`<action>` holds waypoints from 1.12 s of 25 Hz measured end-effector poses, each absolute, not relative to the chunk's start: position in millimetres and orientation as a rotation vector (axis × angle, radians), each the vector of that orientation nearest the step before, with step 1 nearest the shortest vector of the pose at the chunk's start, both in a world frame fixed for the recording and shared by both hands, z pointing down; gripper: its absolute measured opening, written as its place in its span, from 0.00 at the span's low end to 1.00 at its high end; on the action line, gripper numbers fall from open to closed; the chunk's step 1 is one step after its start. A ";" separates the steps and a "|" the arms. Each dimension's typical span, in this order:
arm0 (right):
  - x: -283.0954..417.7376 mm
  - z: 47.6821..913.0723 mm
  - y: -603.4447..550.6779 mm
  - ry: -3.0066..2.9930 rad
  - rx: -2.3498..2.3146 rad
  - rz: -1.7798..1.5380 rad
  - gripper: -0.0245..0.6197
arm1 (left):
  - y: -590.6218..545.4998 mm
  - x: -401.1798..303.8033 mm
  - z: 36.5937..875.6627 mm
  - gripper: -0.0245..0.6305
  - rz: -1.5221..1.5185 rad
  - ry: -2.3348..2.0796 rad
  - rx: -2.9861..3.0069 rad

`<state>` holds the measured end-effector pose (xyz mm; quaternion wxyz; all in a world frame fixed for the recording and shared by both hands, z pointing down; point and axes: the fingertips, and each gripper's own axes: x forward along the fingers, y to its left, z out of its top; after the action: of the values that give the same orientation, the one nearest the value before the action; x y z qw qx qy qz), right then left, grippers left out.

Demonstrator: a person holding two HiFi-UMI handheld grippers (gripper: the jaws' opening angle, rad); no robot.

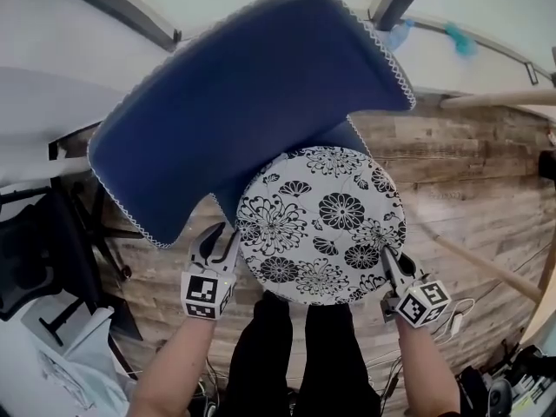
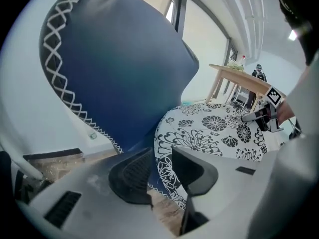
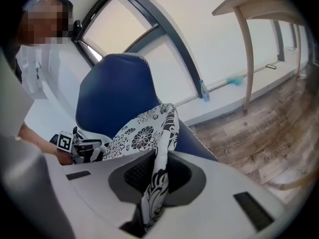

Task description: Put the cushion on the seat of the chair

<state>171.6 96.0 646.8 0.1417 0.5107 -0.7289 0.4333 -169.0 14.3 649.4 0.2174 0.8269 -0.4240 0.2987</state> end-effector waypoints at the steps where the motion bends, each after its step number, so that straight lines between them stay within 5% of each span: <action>1: 171.8 648.5 96.4 -2.091 1.466 1.230 0.10 | 13.6 -168.1 645.9 0.22 0.825 -1.178 2.298; 7: 185.0 657.2 100.7 -1.933 1.457 1.101 0.27 | 9.9 -160.0 617.9 0.22 0.762 -1.193 2.345; 28: 147.4 428.9 84.0 -2.305 1.632 0.830 0.28 | 22.4 -152.7 451.7 0.21 0.547 -1.144 2.478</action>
<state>147.4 84.0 428.9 0.0988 0.5516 -0.7792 0.2806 -152.7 22.4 451.7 0.1780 0.8760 -0.4044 0.1934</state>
